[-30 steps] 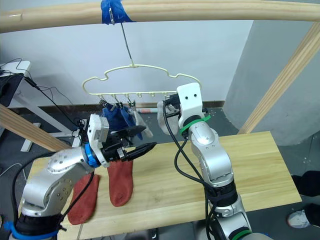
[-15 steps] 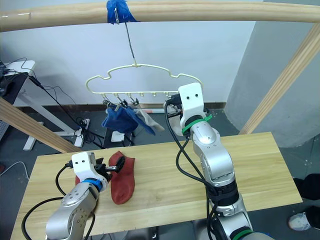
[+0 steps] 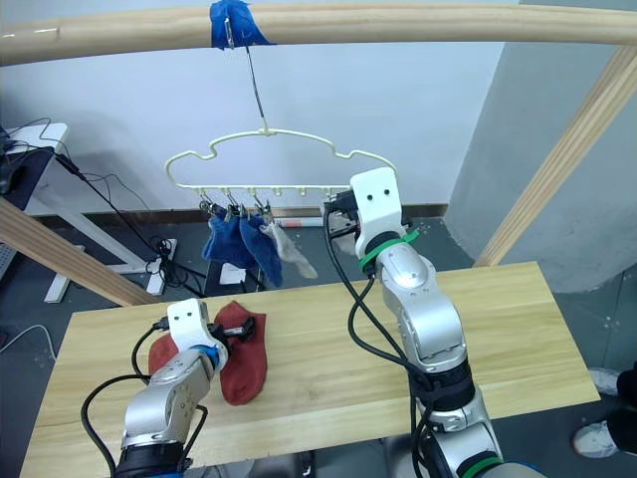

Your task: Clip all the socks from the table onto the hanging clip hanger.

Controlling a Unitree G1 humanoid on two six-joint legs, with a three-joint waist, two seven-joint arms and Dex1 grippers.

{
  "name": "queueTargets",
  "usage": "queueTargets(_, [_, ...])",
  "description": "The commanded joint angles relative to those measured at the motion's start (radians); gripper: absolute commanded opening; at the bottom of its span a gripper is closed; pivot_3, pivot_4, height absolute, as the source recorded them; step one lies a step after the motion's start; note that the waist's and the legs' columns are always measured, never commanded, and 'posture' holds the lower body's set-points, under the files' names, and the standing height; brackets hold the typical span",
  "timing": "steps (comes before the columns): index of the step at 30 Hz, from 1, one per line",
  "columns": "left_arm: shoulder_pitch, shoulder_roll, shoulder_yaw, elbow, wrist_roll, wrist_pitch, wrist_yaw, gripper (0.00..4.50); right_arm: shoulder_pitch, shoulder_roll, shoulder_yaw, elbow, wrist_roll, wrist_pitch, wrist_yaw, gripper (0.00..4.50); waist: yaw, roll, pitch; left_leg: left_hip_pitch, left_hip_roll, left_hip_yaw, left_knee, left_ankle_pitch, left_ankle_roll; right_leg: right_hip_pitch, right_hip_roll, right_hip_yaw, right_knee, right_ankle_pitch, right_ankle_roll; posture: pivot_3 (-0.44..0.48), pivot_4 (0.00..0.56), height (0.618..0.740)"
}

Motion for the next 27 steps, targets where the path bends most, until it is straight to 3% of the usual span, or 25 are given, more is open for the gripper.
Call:
queueTargets(1, [0.013,0.0,-0.012,0.0,0.013,0.024,-0.007,4.09,-0.01,0.011,0.009,-0.051,0.011,-0.004,0.002,0.0,0.0,0.0,0.0,0.0,0.0,0.0,0.0,0.0,0.0,0.0,0.0,0.0,0.0,0.0,0.0,-0.218,0.263,0.74])
queueTargets(13, [0.038,-0.002,0.0,-0.022,0.006,0.016,-0.039,0.79,0.002,0.023,0.018,-0.059,0.009,0.004,-0.001,0.0,-0.001,0.0,0.0,0.0,0.0,0.0,0.0,0.0,0.0,0.0,0.0,0.0,-0.001,0.0,0.0,-0.218,0.269,0.74])
queueTargets(16, [0.052,0.025,-0.057,-0.041,0.018,-0.085,-0.139,0.02,0.003,0.024,0.019,-0.062,0.009,0.006,0.0,0.0,-0.002,0.0,0.0,0.0,0.0,0.0,-0.001,0.0,0.0,0.0,0.0,0.0,-0.001,0.0,0.0,-0.226,0.272,0.74])
queueTargets(20, [0.034,0.088,-0.278,-0.145,0.039,-0.288,-0.411,0.02,0.004,0.022,0.017,-0.066,0.007,0.01,-0.002,0.0,0.004,0.0,0.0,-0.001,0.0,0.0,-0.002,0.0,0.0,0.0,0.0,0.0,-0.003,0.0,0.0,-0.226,0.272,0.74])
queueTargets(27, [-0.097,0.062,-0.444,-0.191,0.006,-0.375,-0.611,0.02,0.0,0.017,0.012,-0.073,0.005,0.017,-0.004,0.0,-0.002,0.0,0.0,-0.002,0.0,0.002,-0.003,0.0,0.0,0.001,-0.001,0.001,-0.011,0.001,0.003,-0.237,0.269,0.74])
